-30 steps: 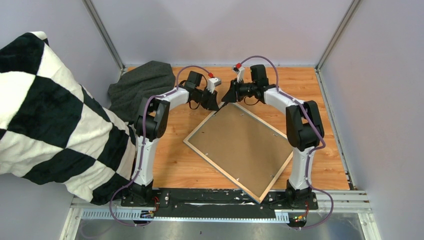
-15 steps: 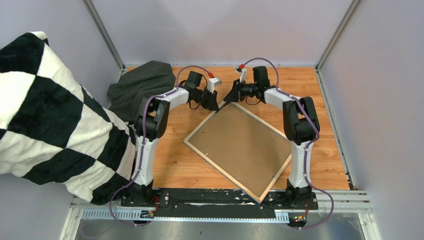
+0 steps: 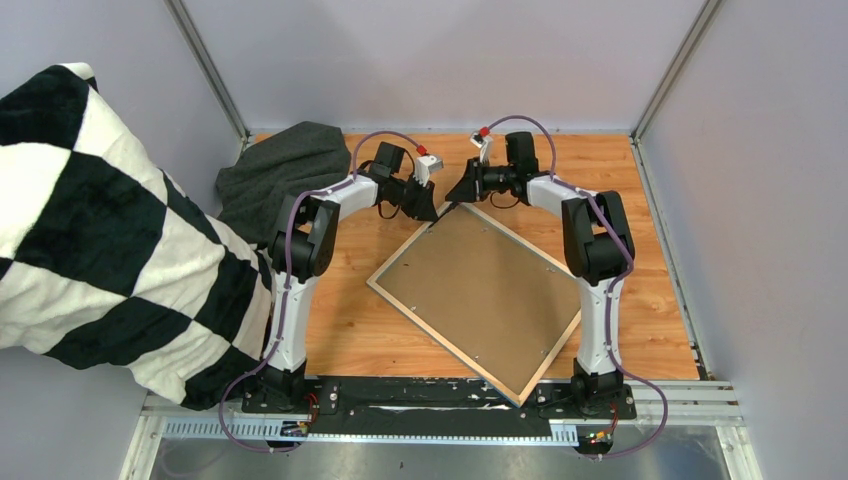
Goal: Take the photo out of the frame
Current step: Release the photo frame item from the photo frame.
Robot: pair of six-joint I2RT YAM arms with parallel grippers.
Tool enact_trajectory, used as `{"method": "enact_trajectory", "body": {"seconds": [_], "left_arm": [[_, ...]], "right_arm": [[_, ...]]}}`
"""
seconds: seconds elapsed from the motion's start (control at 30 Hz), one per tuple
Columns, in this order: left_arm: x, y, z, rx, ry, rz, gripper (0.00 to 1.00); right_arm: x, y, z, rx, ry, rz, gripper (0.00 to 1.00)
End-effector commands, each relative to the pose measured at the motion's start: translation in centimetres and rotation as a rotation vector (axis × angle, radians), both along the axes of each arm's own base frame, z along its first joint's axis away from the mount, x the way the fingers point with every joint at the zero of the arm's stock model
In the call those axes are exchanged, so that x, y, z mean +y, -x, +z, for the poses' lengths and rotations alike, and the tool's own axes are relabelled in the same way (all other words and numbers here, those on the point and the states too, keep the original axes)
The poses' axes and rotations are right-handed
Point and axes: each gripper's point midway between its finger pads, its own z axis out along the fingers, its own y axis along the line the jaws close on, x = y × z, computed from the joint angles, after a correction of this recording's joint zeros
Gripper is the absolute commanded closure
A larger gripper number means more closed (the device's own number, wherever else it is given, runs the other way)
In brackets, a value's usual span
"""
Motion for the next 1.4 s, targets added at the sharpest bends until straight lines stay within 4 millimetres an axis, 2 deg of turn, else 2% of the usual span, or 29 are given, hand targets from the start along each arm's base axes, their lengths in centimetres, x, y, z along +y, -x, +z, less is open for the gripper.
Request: {"method": "enact_trajectory", "body": {"seconds": [0.0, 0.13, 0.37, 0.67, 1.37], "left_arm": [[-0.3, 8.8, -6.8, 0.320, -0.091, -0.115, 1.00], [-0.3, 8.8, -6.8, 0.320, -0.091, -0.115, 1.00], [-0.3, 8.9, -6.9, 0.322, -0.092, -0.114, 1.00], [-0.3, 8.8, -6.8, 0.320, -0.092, -0.115, 1.00], [-0.3, 8.8, -6.8, 0.319, -0.090, -0.115, 1.00]], "right_arm": [[0.4, 0.1, 0.0, 0.038, -0.045, 0.029, 1.00], [0.4, 0.4, 0.0, 0.065, -0.059, 0.038, 1.00], [-0.7, -0.1, 1.1, 0.056, -0.104, 0.014, 1.00], [-1.5, -0.4, 0.0, 0.008, -0.050, -0.011, 1.00], [-0.4, 0.0, -0.8, 0.046, -0.067, 0.028, 1.00]]}}
